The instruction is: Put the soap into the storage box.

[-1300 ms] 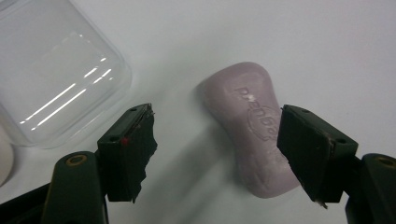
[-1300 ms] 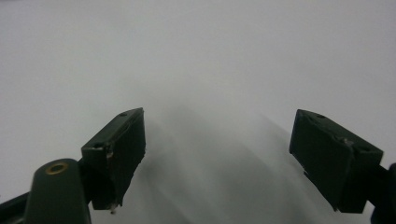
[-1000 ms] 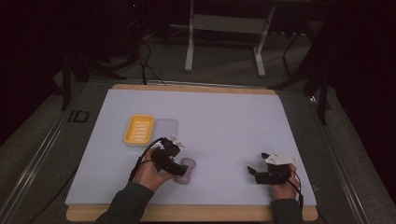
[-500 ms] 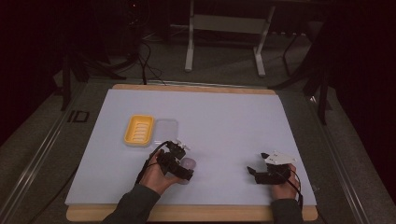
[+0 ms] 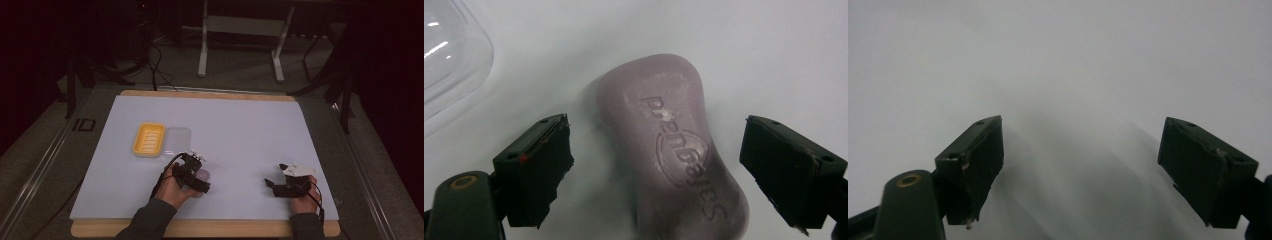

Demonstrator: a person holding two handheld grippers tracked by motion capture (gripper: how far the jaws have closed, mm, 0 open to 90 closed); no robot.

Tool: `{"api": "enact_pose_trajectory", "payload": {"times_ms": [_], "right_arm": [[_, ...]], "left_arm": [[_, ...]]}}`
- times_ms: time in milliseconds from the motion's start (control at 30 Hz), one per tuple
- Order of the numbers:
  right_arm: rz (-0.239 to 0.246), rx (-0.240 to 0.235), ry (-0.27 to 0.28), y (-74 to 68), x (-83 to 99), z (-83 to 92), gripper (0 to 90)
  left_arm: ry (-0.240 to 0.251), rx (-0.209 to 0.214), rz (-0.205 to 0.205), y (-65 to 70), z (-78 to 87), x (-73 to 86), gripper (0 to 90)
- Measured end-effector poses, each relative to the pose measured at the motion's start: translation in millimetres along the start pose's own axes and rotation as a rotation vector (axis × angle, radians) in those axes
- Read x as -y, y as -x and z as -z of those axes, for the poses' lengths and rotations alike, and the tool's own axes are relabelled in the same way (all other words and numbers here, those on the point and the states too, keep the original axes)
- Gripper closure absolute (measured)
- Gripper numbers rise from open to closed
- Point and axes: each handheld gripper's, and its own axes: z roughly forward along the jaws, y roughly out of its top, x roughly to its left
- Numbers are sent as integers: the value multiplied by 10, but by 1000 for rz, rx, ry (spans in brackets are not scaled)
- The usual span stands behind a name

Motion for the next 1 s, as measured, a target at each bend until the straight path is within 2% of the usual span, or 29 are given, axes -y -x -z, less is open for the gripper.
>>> {"api": "enact_pose_trajectory", "payload": {"times_ms": [133, 333, 467, 667, 867, 1000], "right_arm": [[2, 0, -2, -1, -1, -1, 181], [2, 0, -3, -4, -1, -4, 181], [4, 0, -2, -4, -1, -5, 182], [3, 0, -1, -5, -1, -3, 181], [8, 0, -3, -5, -2, -4, 181], [7, -1, -3, -6, -2, -5, 181]], "left_arm": [[-2, -25, -18, 33, -19, -10, 158], [-15, -33, -27, 45, -35, -15, 239], [-25, -11, -27, 33, -43, -8, 295], [-39, 2, -57, 24, -43, -18, 389], [-77, 21, -112, -11, -30, -44, 474], [-115, 28, -153, -29, -23, -86, 486]]}}
